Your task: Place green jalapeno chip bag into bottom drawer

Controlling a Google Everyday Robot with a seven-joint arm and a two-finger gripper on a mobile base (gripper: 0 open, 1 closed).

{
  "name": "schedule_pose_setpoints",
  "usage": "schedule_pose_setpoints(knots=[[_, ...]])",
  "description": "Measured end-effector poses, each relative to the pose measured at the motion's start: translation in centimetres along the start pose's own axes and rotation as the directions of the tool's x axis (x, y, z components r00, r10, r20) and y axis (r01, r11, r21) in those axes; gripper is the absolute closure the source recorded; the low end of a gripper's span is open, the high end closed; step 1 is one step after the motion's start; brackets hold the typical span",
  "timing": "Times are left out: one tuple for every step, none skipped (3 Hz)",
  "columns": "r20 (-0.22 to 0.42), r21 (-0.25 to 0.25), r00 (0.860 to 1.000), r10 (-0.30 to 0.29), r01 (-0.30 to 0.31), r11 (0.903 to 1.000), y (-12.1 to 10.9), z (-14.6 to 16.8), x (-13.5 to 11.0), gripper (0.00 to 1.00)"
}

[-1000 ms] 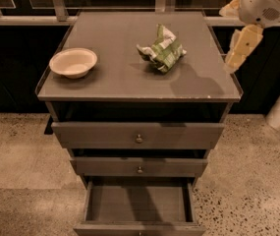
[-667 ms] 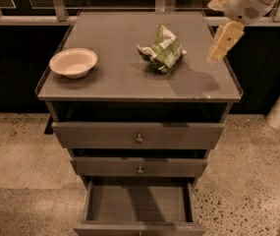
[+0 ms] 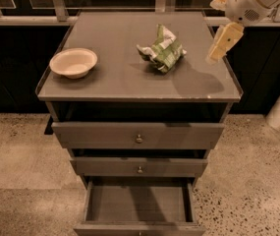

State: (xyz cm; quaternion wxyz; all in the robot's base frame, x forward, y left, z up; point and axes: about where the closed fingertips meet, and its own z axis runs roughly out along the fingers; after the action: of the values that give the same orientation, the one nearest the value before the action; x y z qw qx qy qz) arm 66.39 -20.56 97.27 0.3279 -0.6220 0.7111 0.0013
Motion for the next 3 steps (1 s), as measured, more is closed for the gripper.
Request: schedule_pose_setpoints(knots=[[0.08, 0.051, 0.997, 0.011, -0.015, 0.9986, -2.3, 1.8, -0.8, 0.0], [0.14, 0.041, 0.99, -0.002, -0.004, 0.9991, -4.5, 5.6, -2.6, 0.0], [0.184, 0.041, 0.983, -0.005, -0.003, 0.9992, -6.1, 8.6, -3.9, 0.0]])
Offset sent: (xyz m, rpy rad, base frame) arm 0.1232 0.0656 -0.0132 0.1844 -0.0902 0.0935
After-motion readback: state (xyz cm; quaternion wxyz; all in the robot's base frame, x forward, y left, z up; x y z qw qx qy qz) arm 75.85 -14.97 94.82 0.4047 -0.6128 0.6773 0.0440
